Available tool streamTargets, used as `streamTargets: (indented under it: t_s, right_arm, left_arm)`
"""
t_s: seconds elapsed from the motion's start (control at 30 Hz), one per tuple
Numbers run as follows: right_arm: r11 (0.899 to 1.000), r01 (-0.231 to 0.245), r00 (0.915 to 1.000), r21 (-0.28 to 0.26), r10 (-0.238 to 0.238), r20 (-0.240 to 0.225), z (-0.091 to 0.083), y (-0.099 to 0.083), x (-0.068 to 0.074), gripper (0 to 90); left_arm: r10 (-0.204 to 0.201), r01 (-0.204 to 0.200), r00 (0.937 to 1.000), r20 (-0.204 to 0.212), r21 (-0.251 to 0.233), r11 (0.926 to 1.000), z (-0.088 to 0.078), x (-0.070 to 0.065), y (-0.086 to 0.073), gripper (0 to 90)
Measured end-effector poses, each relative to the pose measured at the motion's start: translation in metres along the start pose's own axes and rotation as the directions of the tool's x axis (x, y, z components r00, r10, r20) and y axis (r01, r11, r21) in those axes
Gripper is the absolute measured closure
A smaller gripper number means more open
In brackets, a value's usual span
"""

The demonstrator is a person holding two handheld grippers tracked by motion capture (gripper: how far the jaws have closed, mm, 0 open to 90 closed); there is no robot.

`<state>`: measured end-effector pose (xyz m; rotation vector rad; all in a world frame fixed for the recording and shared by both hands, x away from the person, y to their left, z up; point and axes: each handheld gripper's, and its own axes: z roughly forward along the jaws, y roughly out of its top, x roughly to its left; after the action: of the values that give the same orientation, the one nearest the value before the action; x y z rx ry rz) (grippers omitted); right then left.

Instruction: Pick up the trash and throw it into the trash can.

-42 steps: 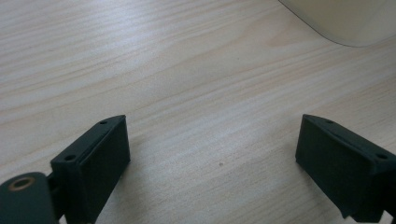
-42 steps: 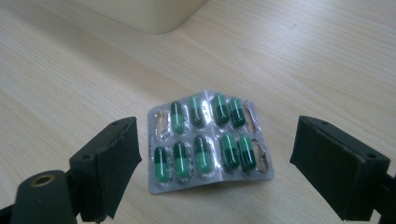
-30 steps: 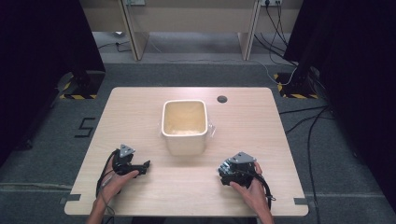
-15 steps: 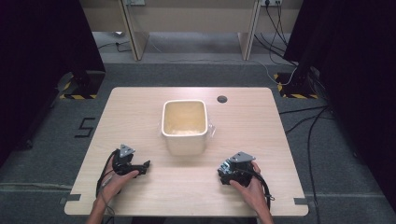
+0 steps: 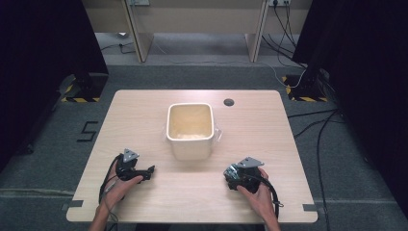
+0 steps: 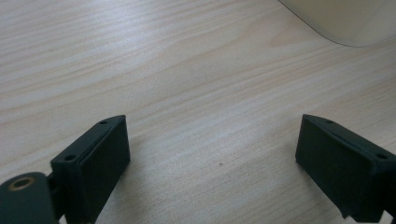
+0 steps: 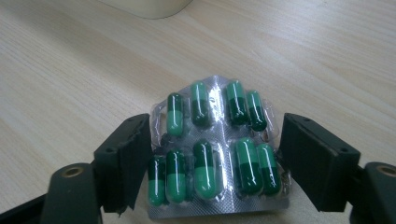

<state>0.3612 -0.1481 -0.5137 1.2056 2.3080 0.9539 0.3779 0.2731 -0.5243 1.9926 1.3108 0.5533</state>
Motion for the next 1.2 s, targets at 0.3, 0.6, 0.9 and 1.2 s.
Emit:
streamTargets:
  t_s: [0.3, 0.6, 0.9, 1.2]
  right_arm:
    - [1.000, 0.002, 1.0000, -0.004, -0.002, 0.005, -0.003, 0.001, 0.001, 32.0]
    - [0.997, -0.033, 0.9994, -0.063, 0.034, 0.009, -0.016, 0.008, -0.002, 32.5]
    - [0.992, -0.037, 0.9983, -0.123, 0.043, 0.039, -0.044, 0.019, -0.011, 32.5]
    - [0.985, -0.052, 0.9954, -0.163, 0.064, 0.071, -0.064, 0.035, -0.022, 32.5]
  left_arm:
    - [0.000, 0.000, 1.0000, 0.000, 0.000, 1.0000, 0.000, 0.000, 0.000, 8.9]
    - [0.000, 0.000, 1.0000, 0.000, 0.000, 1.0000, 0.000, 0.000, 0.000, 9.0]
    - [0.000, 0.000, 1.0000, 0.000, 0.000, 1.0000, 0.000, 0.000, 0.000, 8.9]
    - [-0.001, 0.001, 1.0000, 0.000, -0.001, 1.0000, 0.000, 0.000, 0.000, 9.0]
